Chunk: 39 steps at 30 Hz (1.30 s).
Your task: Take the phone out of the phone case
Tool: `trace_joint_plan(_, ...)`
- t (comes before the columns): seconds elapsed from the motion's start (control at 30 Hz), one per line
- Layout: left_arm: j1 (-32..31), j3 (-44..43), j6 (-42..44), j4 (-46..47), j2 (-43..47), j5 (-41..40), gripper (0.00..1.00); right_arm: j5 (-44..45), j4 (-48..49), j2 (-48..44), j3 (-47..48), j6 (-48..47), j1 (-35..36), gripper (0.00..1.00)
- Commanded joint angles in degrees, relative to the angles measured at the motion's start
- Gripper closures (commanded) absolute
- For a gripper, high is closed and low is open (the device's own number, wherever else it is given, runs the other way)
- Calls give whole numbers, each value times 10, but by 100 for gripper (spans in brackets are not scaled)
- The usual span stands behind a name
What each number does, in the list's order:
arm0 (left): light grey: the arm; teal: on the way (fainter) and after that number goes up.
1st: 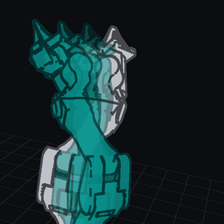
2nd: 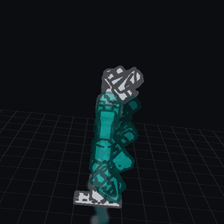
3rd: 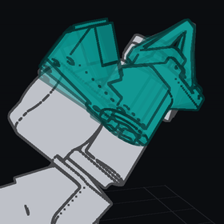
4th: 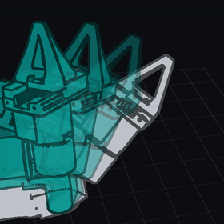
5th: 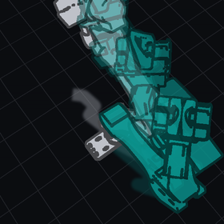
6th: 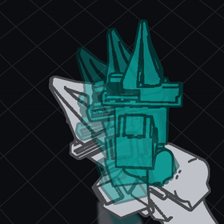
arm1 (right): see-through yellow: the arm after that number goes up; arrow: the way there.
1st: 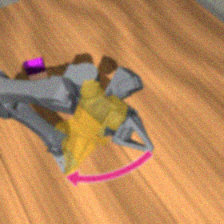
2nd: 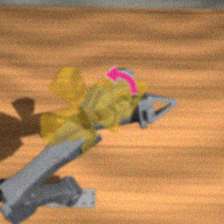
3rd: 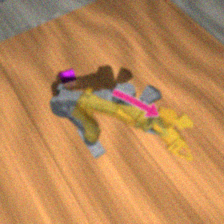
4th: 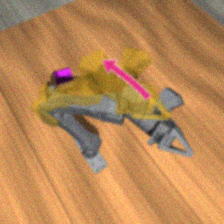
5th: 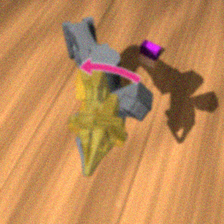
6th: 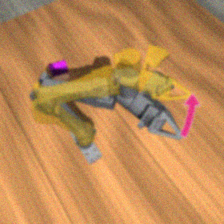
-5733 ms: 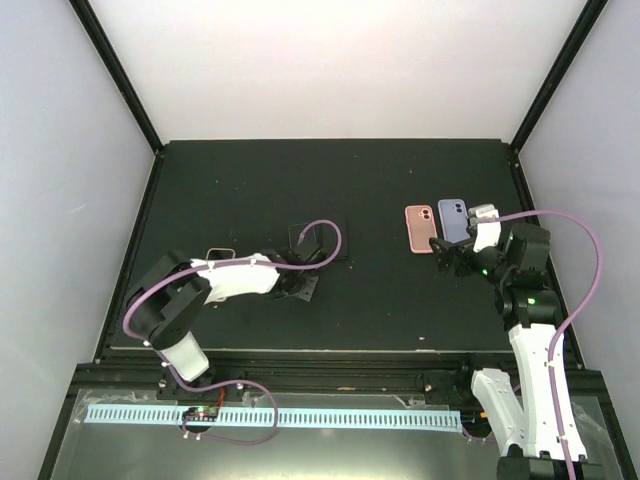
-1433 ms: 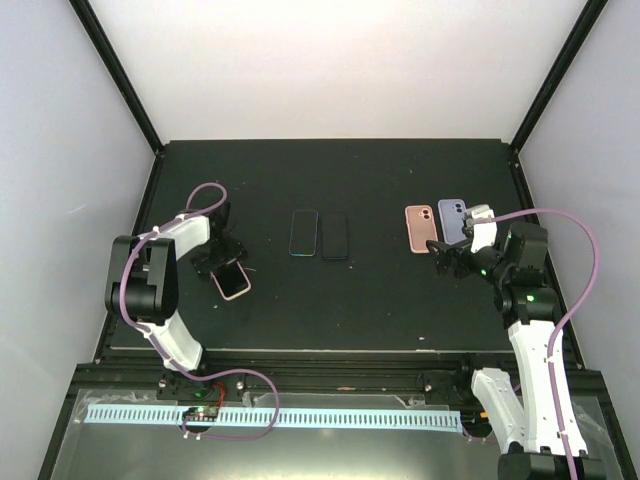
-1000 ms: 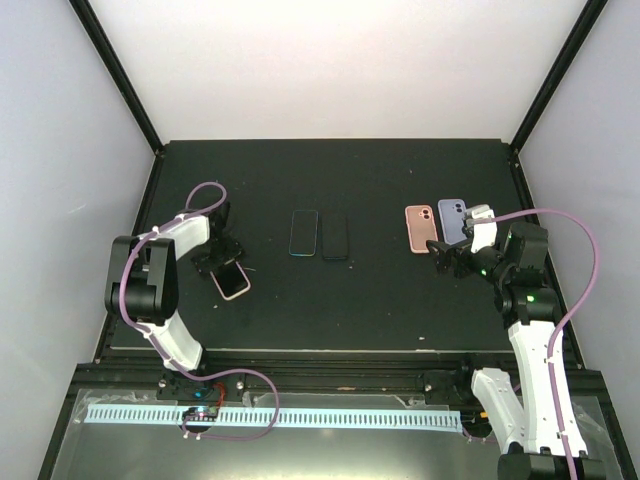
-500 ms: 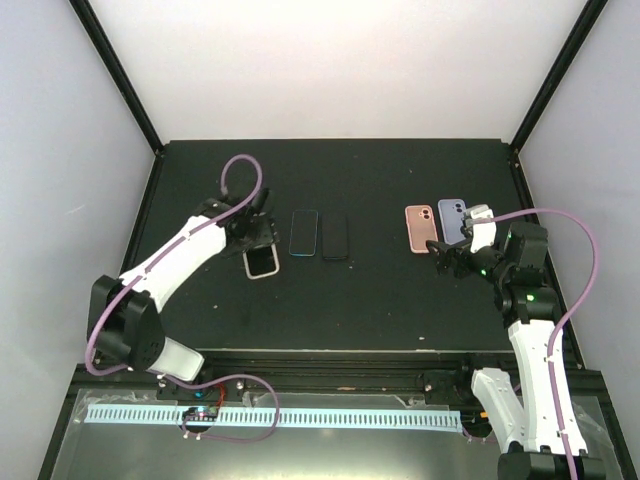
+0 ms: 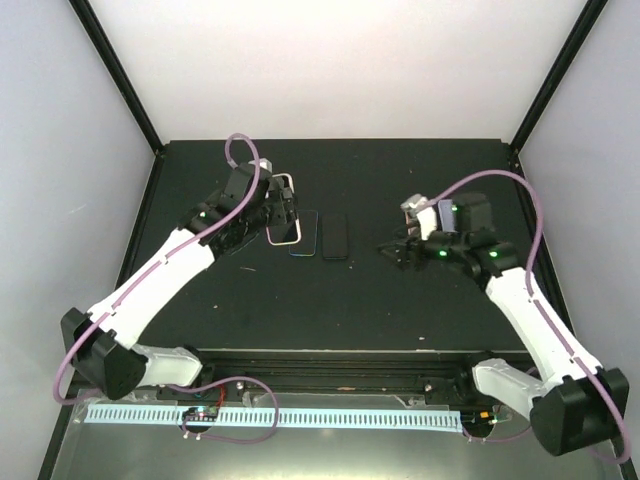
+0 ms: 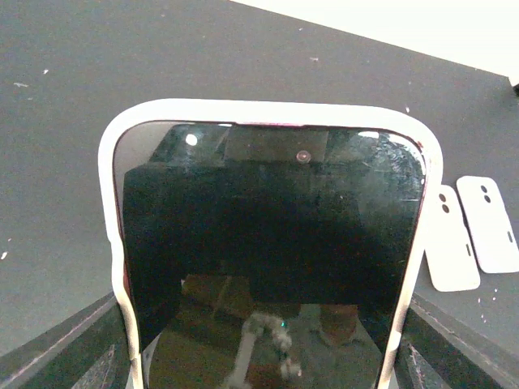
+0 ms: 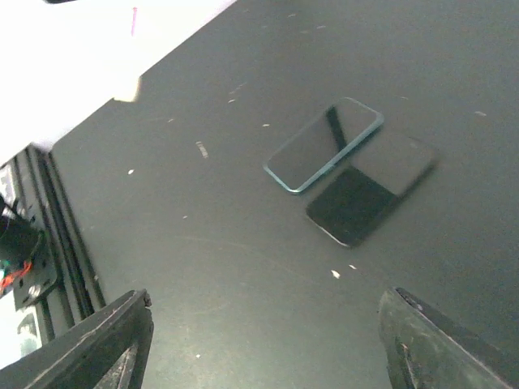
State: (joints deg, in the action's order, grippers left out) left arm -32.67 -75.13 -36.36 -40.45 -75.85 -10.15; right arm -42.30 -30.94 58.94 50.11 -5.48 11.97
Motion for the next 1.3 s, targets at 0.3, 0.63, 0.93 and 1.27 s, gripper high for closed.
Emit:
trace_joint_plan(0.3, 35, 147, -6, 203, 87, 84, 42, 126, 153, 195, 140, 118, 247, 23)
trace_joint_plan(0.63, 44, 162, -14, 217, 105, 102, 42, 117, 174, 300, 216, 167, 328, 23)
trace_joint_plan(0.93, 53, 166, -14, 211, 121, 78, 42, 121, 190, 342, 240, 245, 339, 47)
trace_joint_plan(1.27, 60, 178, -20, 227, 130, 94, 42, 121, 206, 361, 248, 281, 339, 72)
